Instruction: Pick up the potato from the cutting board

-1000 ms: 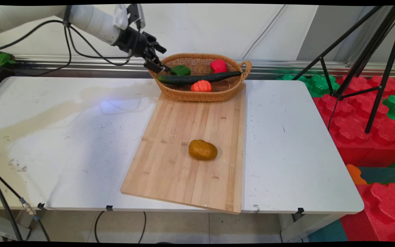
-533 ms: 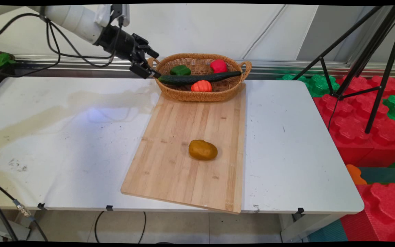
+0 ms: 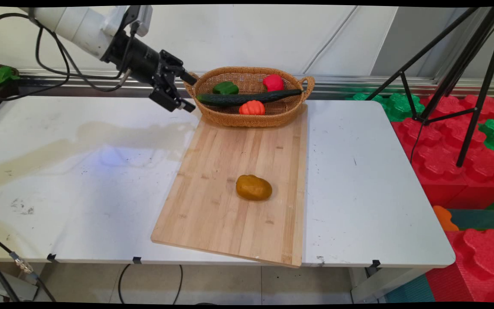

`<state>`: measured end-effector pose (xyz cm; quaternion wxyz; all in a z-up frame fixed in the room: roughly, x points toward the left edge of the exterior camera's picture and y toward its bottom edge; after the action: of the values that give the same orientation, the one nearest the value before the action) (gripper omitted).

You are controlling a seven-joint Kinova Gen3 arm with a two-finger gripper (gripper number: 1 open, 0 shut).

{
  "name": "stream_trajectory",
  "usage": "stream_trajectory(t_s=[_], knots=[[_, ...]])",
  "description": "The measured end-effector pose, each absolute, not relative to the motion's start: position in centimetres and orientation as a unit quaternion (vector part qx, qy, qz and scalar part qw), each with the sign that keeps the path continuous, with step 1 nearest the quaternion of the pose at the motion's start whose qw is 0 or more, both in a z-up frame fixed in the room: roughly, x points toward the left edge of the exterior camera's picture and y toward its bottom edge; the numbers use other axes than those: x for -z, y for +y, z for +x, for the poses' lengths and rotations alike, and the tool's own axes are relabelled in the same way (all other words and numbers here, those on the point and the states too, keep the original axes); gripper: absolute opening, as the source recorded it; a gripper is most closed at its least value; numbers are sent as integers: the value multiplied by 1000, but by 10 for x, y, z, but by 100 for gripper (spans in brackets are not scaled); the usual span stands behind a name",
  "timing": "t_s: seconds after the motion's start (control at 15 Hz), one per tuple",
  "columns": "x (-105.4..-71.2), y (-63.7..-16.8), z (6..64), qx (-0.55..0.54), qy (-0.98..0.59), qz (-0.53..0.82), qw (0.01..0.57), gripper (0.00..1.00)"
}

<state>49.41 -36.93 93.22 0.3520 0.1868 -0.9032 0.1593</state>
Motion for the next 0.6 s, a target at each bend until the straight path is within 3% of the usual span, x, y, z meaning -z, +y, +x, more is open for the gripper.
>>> stream_trajectory(t_s=[0.6], knots=[[-927,-333,460,-119,-913,148,362,100]])
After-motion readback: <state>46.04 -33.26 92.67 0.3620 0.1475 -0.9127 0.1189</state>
